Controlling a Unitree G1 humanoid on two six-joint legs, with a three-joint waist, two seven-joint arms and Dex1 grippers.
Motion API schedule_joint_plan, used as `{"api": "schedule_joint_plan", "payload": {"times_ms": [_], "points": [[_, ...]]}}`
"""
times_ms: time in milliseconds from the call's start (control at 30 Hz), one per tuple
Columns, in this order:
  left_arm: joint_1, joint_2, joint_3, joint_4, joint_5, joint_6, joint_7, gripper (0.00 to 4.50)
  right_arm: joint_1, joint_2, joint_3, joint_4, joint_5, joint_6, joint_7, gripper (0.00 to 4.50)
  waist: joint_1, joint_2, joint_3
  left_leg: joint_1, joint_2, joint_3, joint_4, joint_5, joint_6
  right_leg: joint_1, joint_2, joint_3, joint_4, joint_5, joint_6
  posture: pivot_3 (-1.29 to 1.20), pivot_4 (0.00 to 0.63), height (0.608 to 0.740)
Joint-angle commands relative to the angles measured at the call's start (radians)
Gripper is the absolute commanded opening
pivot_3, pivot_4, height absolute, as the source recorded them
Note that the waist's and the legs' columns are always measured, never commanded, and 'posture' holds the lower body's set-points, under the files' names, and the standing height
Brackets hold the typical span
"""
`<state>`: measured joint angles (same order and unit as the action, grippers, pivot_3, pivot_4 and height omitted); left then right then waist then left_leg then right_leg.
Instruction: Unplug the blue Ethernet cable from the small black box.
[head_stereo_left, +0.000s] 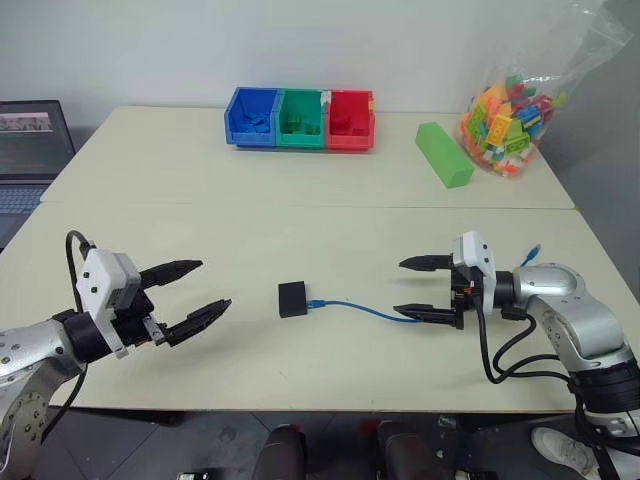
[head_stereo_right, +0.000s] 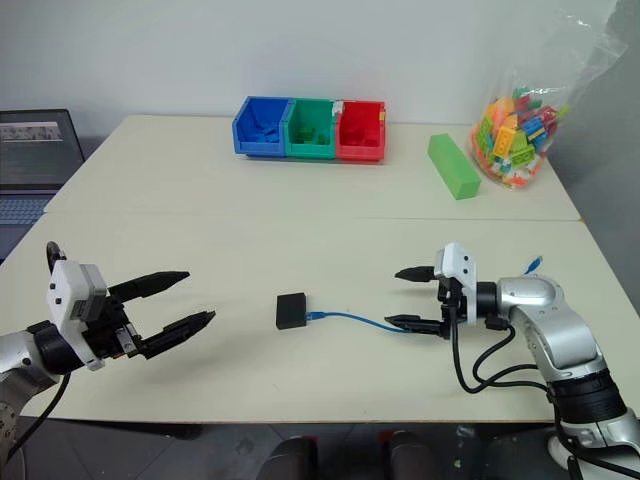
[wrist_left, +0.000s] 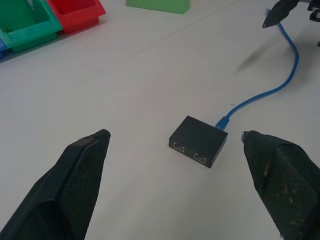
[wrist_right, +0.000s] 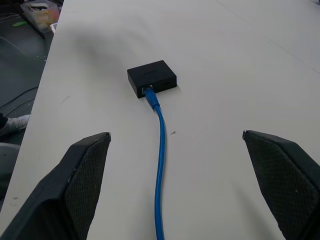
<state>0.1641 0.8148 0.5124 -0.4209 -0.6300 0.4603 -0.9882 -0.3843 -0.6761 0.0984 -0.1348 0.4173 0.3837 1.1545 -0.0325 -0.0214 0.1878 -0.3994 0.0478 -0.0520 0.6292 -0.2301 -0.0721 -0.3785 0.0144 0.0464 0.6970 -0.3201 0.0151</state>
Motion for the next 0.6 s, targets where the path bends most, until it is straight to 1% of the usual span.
{"api": "schedule_joint_plan", "payload": {"times_ms": [33, 267, 367, 467, 533, 600], "points": [[-0.001, 0.018, 0.004, -0.014, -0.009, -0.007, -0.011, 4.50, -0.021, -0.002, -0.025, -0.036, 0.019, 0.003, -0.004, 4.49, 0.000, 0.000, 0.000, 0.000, 0.000, 0.000, 0.000, 0.000, 0.000, 0.000, 0.000, 0.000, 0.000, 0.000, 0.000, 0.00, 0.150, 0.740], [0.014, 0.017, -0.001, -0.031, -0.009, 0.003, -0.007, 4.50, -0.029, 0.012, -0.010, -0.031, 0.011, -0.003, -0.006, 4.49, 0.000, 0.000, 0.000, 0.000, 0.000, 0.000, 0.000, 0.000, 0.000, 0.000, 0.000, 0.000, 0.000, 0.000, 0.000, 0.00, 0.150, 0.740], [0.049, 0.053, -0.016, -0.047, -0.011, 0.031, -0.049, 4.50, -0.034, 0.017, -0.002, -0.024, 0.006, -0.005, -0.001, 4.49, -0.001, 0.000, 0.000, 0.000, 0.000, 0.000, 0.000, 0.000, 0.000, 0.000, 0.000, 0.000, 0.000, 0.000, 0.000, 0.00, 0.150, 0.740], [0.053, 0.078, -0.016, -0.038, -0.014, 0.033, -0.076, 4.50, -0.039, 0.020, 0.004, -0.023, 0.003, 0.000, -0.002, 4.49, 0.000, 0.000, 0.000, 0.000, 0.000, 0.000, 0.000, 0.000, 0.000, 0.000, 0.000, 0.000, 0.000, 0.000, 0.000, 0.00, 0.150, 0.740], [0.049, 0.097, -0.024, -0.028, 0.002, 0.013, -0.106, 4.50, -0.044, 0.026, 0.011, -0.022, -0.001, 0.007, -0.008, 4.49, 0.000, 0.000, 0.000, 0.000, 0.000, 0.000, 0.000, 0.000, 0.000, 0.000, 0.000, 0.000, 0.000, 0.000, 0.000, 0.00, 0.150, 0.740], [0.032, 0.097, -0.024, -0.016, 0.000, -0.017, -0.127, 4.50, -0.049, 0.032, 0.021, -0.021, -0.007, 0.007, -0.013, 4.49, 0.000, 0.000, 0.000, 0.000, 0.000, 0.000, 0.000, 0.000, 0.000, 0.000, 0.000, 0.000, 0.000, 0.000, 0.000, 0.00, 0.150, 0.740]]}}
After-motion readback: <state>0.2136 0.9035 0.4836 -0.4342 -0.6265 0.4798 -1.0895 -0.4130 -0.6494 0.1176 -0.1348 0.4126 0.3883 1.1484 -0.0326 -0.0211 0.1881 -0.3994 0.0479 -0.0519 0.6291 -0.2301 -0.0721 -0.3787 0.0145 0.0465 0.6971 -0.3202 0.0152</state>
